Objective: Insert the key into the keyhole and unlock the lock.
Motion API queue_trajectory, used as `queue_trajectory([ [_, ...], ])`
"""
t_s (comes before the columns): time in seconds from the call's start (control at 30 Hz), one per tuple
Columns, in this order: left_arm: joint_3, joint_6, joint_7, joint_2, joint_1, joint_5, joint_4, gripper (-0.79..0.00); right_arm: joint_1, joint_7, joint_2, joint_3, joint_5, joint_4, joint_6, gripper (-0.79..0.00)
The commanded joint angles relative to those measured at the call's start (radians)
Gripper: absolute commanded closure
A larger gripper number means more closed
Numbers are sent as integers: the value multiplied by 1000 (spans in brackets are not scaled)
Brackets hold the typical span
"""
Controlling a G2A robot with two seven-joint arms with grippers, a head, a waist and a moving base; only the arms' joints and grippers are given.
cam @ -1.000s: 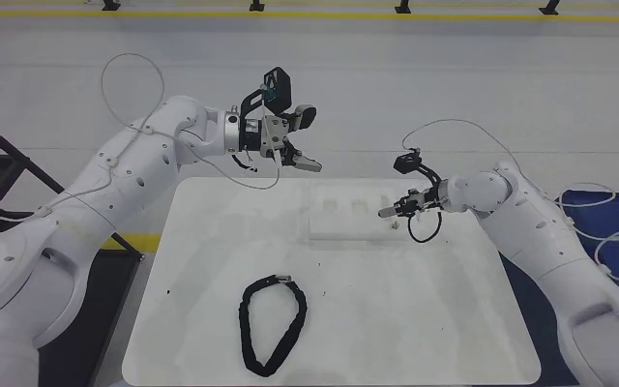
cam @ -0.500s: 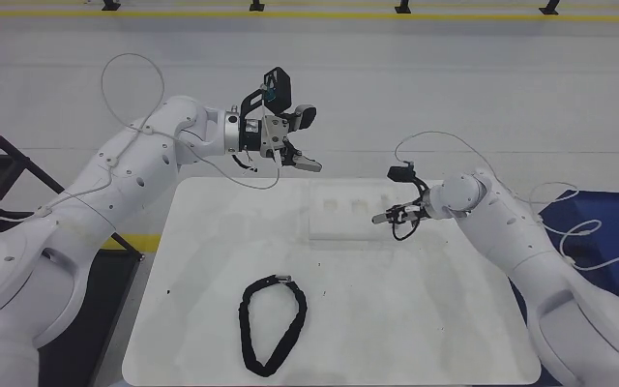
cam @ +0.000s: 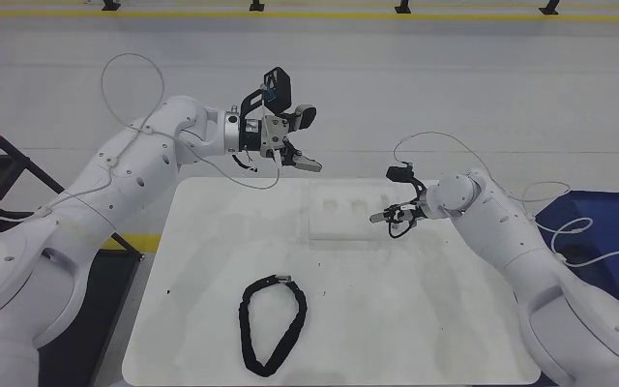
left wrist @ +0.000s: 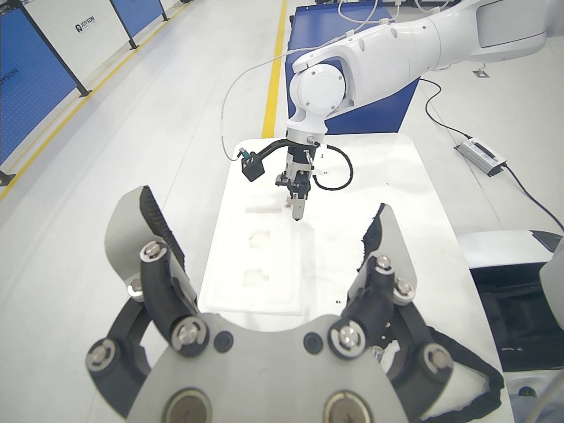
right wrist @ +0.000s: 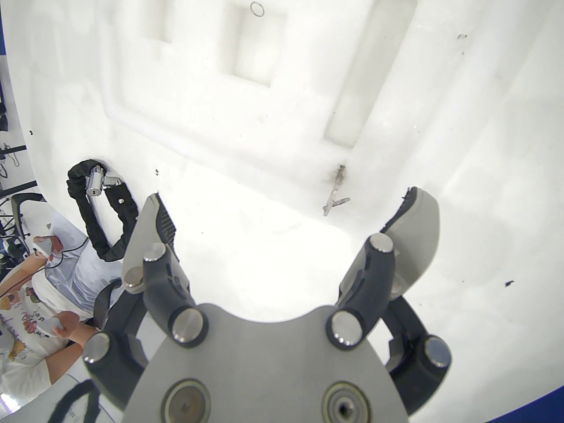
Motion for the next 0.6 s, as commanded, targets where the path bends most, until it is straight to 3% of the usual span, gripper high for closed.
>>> queue_trajectory([
  [0.0,0,0,0,0,0,0,0,-785,0,0,0,0,0,0,0,-785],
  [0.07,0,0,0,0,0,0,0,-785,-1,-21,1,-2,-18,5,27,-785],
  [0.17,0,0,0,0,0,0,0,-785,-4,-56,-2,-22,-106,-56,151,-785],
  [0.33,0,0,0,0,0,0,0,-785,-19,-32,-1,-28,-174,-143,303,-785],
  [0.57,0,0,0,0,0,0,0,-785,-40,17,5,-16,-215,-219,386,-785],
])
